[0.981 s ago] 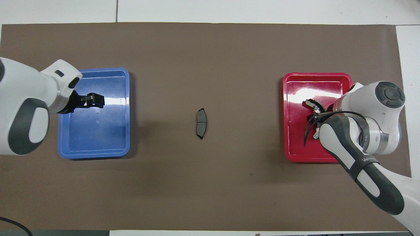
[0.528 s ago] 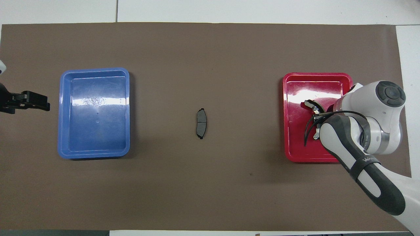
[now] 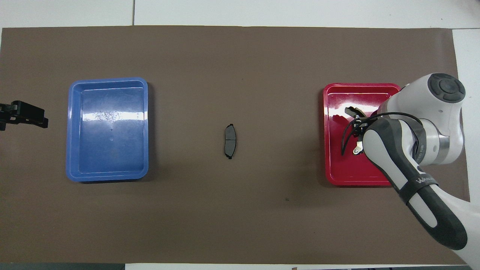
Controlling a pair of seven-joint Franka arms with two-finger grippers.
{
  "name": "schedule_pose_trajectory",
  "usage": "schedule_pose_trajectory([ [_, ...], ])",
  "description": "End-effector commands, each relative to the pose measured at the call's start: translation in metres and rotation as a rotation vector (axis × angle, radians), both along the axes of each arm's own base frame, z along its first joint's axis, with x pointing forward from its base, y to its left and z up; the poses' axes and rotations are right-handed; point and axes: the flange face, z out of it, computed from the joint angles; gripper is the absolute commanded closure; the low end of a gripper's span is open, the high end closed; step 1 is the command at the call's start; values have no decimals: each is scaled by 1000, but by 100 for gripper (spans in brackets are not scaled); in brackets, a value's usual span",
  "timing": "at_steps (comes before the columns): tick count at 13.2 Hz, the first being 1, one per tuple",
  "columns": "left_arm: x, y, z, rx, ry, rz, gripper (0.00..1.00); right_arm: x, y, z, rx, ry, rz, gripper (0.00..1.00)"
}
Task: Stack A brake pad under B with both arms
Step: 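Grasp the curved pad in the red tray with the right gripper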
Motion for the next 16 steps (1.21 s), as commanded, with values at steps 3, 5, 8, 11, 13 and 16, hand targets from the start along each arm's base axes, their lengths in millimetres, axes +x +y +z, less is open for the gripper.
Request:
schedule_pose_trajectory([
  [3,-3,4,0,-10,9,0,0,10,119,56,-18,-21,-48,100],
  [5,-3,3,0,-10,8,-3,0,0,176,51,-29,-27,-73,100],
  [8,-3,3,0,-10,8,-3,0,-7,257,36,-42,-34,-112,100],
  [11,-4,1,-1,-10,14,-5,0,-8,317,18,-33,-37,-158,100],
  [13,-4,7,-1,-10,11,6,0,-19,342,5,-5,-43,-135,100],
  [16,-4,8,-1,-10,12,9,0,-23,352,-7,4,-54,-125,100],
])
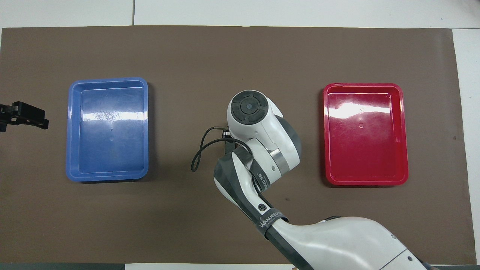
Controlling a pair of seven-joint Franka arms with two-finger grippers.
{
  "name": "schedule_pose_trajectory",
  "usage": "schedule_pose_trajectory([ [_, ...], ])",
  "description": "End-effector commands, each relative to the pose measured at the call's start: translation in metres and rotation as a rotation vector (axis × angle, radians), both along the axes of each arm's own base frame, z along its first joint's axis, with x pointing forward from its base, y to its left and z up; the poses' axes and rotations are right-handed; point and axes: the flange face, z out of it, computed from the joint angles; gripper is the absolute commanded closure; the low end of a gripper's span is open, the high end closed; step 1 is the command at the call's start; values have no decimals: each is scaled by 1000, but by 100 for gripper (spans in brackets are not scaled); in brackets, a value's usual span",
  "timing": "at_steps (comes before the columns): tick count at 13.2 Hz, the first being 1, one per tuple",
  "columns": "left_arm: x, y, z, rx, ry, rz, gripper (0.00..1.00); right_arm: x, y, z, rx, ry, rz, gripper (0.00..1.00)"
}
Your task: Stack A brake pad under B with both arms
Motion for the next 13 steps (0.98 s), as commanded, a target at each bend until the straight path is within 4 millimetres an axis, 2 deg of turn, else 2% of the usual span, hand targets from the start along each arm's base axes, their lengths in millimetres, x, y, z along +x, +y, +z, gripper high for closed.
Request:
schedule_pose_trajectory([
  [1,-4,3,0,-9,6,-1,0,5,4,4,30,-11,-32,100],
  [4,-4,3,1,-10,4,-1,0,-7,7,-14,33,-16,-52,100],
  [13,-4,3,1,-10,4,-1,0,-21,12,-26,43,-23,-41,100],
])
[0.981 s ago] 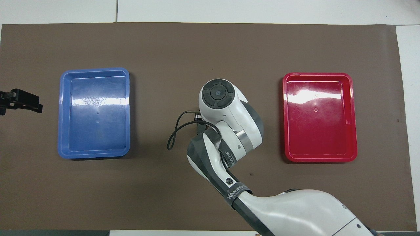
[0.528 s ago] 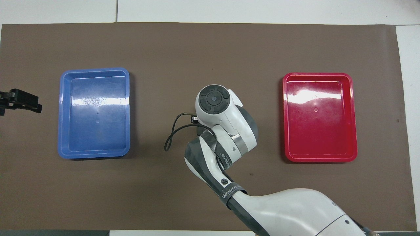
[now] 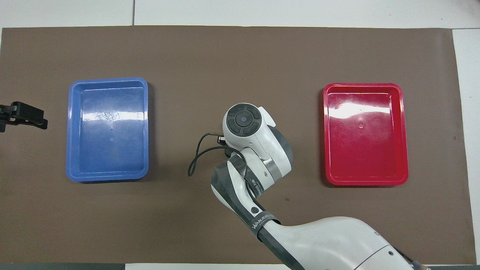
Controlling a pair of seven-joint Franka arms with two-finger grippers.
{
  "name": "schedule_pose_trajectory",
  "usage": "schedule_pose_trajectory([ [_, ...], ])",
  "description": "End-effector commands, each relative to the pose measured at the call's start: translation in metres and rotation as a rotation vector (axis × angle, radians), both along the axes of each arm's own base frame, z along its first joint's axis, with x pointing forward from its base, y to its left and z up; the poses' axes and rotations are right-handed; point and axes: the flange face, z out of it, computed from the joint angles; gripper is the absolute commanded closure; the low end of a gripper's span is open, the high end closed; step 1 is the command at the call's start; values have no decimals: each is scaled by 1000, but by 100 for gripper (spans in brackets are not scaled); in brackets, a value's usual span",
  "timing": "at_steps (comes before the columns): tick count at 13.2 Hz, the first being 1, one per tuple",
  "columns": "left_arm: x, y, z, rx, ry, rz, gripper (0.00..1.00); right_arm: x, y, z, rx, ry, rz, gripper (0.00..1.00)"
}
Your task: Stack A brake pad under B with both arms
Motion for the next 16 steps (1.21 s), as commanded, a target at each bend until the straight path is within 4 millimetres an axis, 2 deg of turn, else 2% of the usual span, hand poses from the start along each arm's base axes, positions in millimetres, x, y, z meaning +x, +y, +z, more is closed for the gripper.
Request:
schedule_pose_trajectory([
  [1,-4,2,0,-10,6,-3,0,-7,2,4,21,-4,-14,100],
  [10,-4,2,1,-10,4,-3,0,-10,2,0,32,-20,-10,98],
  [11,-4,2,0,-10,6,-2,0,-10,2,0,33,-21,-10,91],
  [12,-4,2,0,-10,6,-3,0,-9,1,-2,36,-26,-12,59],
  [13,-4,2,0,-10,6,-2,0,-12,0,-6,39,-32,-14,11],
  [14,-4,2,0,-10,6,-3,0,-17,4,-6,44,-37,-5,0],
  [16,-4,2,0,-10,6,-2,0,-16,6,-3,39,-31,-2,0],
])
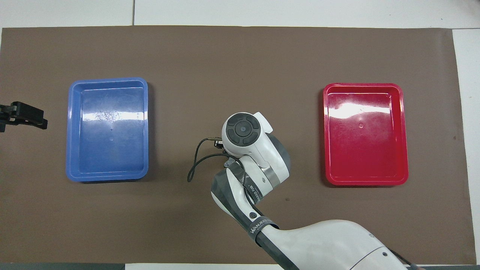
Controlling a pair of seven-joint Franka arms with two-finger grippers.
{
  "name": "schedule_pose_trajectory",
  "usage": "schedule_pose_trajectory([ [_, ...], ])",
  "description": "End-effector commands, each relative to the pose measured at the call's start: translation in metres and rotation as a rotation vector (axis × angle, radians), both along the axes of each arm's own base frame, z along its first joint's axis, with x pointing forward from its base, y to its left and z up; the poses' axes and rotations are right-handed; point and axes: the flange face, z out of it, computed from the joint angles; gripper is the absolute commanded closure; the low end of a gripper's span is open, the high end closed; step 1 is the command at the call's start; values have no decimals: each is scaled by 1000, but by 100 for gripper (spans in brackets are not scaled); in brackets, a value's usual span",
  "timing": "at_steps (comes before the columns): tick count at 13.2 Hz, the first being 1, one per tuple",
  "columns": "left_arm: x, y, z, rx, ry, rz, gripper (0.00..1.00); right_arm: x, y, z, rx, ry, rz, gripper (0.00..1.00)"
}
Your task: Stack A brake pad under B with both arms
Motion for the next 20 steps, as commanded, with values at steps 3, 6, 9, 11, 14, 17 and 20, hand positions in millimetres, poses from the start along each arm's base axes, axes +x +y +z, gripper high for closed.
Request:
schedule_pose_trajectory([
  [3,-4,1,0,-10,6,-2,0,2,-1,28,0,-6,-13,0],
  [6,-4,1,0,-10,6,-4,0,37,-60,94,-6,-122,-54,0],
  [9,-4,1,1,-10,4,-2,0,63,-140,144,-44,-150,-18,0],
  [11,-4,1,1,-10,4,-2,0,71,-194,171,-59,-142,-10,0],
  [14,-4,2,1,-9,4,-2,0,67,-275,212,-82,-96,33,0],
  [17,-4,2,0,-9,6,-4,0,48,-333,245,-89,-45,22,0],
  [20,-4,1,1,-10,4,-4,0,22,-379,260,-90,37,22,0],
])
